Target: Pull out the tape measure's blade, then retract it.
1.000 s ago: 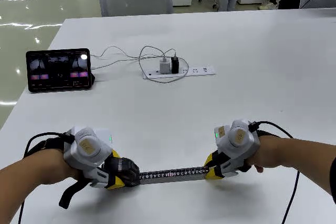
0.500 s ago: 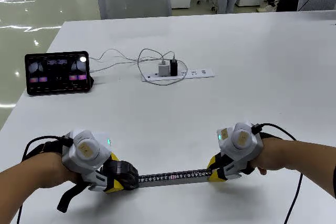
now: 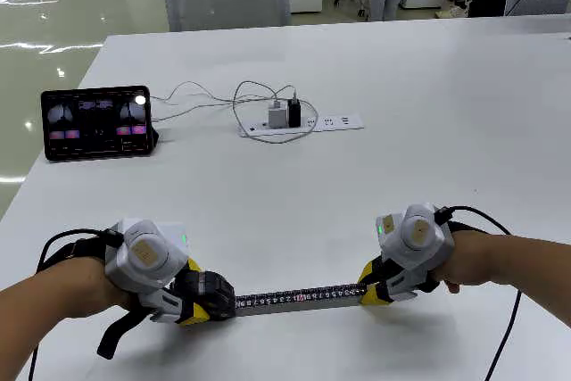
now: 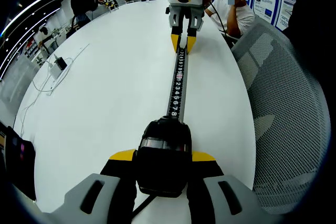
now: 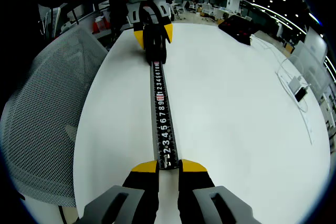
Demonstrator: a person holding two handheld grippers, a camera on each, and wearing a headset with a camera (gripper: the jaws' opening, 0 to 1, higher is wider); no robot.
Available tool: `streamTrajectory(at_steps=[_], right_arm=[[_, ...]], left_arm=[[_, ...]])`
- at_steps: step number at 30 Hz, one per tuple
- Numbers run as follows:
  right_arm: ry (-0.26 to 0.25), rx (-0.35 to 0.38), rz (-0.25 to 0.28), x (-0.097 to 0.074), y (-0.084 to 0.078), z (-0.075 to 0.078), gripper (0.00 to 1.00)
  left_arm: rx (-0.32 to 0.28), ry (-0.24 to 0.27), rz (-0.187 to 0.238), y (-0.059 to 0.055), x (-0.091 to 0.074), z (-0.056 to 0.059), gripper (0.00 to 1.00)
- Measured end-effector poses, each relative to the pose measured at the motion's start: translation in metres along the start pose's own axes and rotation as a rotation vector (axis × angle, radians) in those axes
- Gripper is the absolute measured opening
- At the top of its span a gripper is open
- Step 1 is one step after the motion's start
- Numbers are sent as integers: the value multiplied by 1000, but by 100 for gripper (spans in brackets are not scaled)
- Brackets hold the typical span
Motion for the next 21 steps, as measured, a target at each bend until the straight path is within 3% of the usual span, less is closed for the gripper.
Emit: streamTrajectory(at_steps=[21], right_arm=[[-2,21,-1,-4,-13,-1,9]], left_arm=[[1,1,-2,0,0,1,31]])
Point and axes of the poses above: the centre of the closed fingertips' face, and the gripper's own axes: x roughly forward along the fingers, z roughly to its right, y roughly out of its top, the point moved 9 cm from there along -x, roughly backward along the fingers, and after that the axes turned 15 degrees about -z, right-handed, at the moved point
